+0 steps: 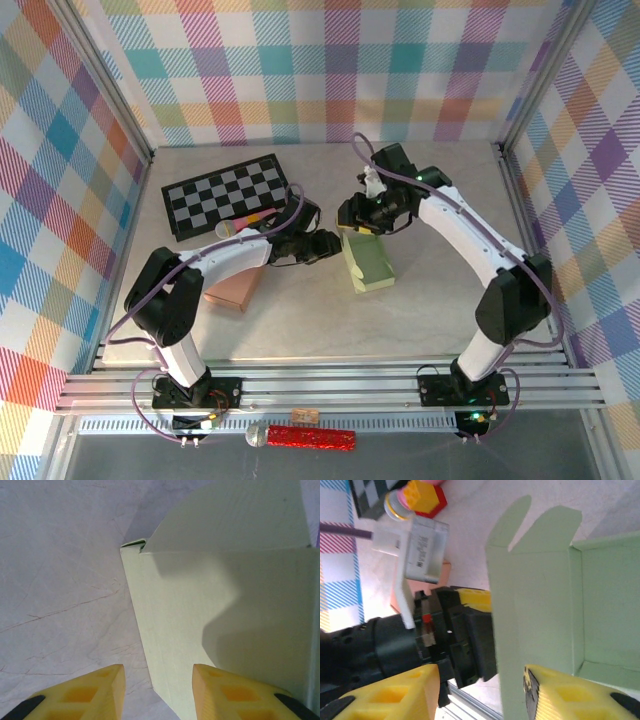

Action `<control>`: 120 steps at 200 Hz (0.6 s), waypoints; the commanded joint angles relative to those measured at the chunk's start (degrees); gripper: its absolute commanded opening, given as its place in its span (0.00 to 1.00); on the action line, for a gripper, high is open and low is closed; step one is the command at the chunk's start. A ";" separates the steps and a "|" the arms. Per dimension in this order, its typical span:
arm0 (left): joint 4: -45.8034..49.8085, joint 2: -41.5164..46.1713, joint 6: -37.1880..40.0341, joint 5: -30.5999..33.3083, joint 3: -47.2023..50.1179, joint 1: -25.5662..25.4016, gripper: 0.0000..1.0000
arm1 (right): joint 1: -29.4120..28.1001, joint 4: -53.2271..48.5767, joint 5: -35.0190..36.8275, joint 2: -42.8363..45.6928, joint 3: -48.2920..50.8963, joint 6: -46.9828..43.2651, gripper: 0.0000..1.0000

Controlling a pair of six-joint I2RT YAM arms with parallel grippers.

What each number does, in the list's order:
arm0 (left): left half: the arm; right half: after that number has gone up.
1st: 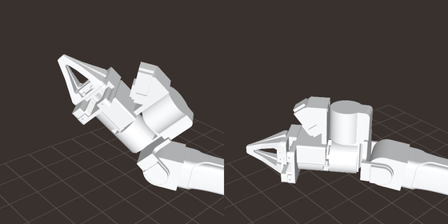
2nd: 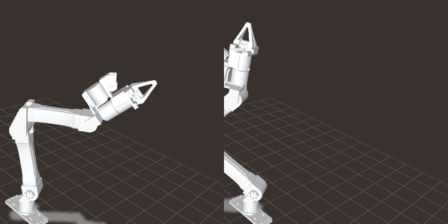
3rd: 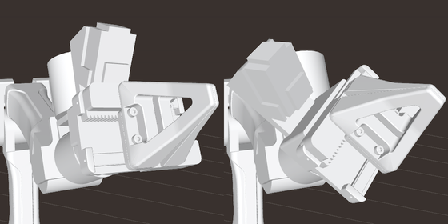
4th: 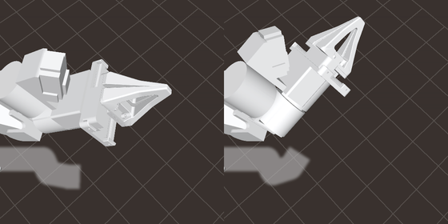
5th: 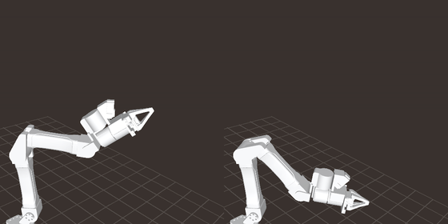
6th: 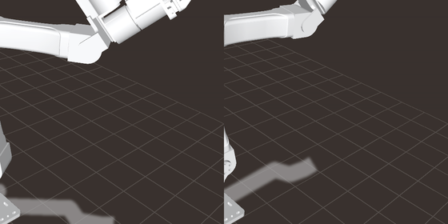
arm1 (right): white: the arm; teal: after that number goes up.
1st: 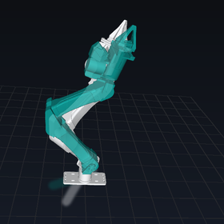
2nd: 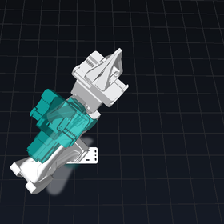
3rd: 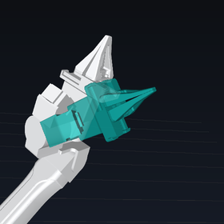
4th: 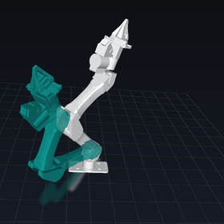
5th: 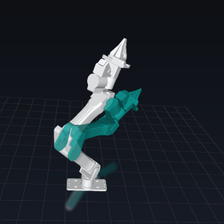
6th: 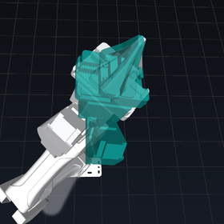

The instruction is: Fold the paper box

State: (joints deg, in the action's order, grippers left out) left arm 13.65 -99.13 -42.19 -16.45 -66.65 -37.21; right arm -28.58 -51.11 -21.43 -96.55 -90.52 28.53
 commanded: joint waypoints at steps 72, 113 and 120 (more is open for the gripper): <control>3.55 -0.71 1.61 0.37 -2.34 0.12 0.40 | -3.32 -8.55 0.82 -7.85 -6.27 -5.09 0.37; 4.10 -0.17 2.10 0.70 -2.61 0.12 0.40 | -3.50 -8.92 2.09 -9.13 -7.12 -3.15 0.22; 4.10 0.27 2.29 0.95 -2.52 0.12 0.40 | -3.50 -8.71 2.30 -9.26 -7.33 -2.51 0.19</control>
State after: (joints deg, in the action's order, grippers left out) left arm 16.14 -99.55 -41.30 -16.36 -67.77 -37.21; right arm -31.88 -58.37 -20.01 -104.77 -95.83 25.04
